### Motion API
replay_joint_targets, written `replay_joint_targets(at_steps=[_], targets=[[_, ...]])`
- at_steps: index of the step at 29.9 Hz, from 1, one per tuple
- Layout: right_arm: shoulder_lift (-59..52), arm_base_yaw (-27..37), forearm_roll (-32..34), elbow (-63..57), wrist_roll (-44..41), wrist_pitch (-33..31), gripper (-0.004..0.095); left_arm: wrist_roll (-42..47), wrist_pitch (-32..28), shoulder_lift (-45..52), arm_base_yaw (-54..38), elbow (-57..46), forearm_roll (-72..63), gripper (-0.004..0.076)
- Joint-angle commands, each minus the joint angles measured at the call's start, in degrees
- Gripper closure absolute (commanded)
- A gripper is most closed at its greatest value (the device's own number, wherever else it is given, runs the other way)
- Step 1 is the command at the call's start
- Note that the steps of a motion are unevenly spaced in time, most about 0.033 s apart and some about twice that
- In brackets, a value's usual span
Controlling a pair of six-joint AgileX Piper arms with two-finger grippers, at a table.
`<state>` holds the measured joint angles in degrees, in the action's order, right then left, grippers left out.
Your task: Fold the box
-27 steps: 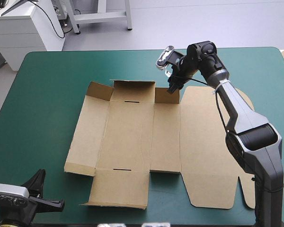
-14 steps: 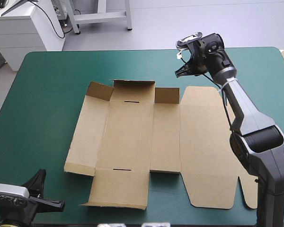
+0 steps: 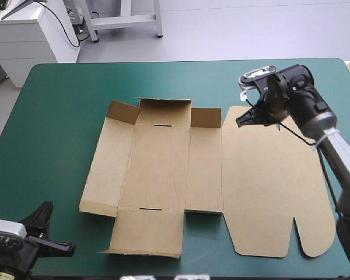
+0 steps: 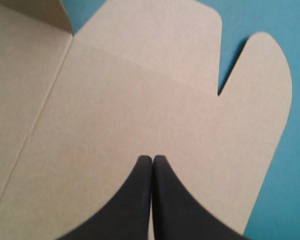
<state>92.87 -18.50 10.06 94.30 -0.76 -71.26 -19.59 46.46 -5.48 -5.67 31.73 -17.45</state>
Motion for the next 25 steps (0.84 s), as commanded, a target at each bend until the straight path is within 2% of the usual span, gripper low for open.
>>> replay_joint_targets(at_steps=[1,8,12,13,15,22,25], targets=[[-9.1,0.4,2.7,-5.9,-1.0,0.1,0.0929,-0.4,-4.0,-6.8,0.0,4.9,-1.0,0.0731],[-22.6,0.4,2.8,-18.0,-3.0,2.4,0.0929,-1.4,-2.8,-22.1,0.0,10.3,2.0,0.0731],[-30.2,0.4,2.9,-23.2,-3.2,3.8,0.0929,1.6,4.6,-32.5,0.1,15.4,10.7,0.0731],[-32.4,0.4,3.3,-24.5,-3.2,4.6,0.0929,4.9,6.1,-35.3,0.1,17.1,12.3,0.0731],[-35.1,0.4,3.6,-25.8,-3.2,5.2,0.0929,5.6,7.6,-40.4,0.1,19.4,14.4,0.0731],[-44.0,0.4,8.2,-29.6,-3.6,6.3,0.0929,5.5,13.4,-60.7,-1.8,29.4,15.2,0.0731],[-46.9,0.4,8.8,-30.8,-3.6,5.9,0.0929,2.7,15.9,-68.2,-6.5,33.5,8.3,0.0731]])
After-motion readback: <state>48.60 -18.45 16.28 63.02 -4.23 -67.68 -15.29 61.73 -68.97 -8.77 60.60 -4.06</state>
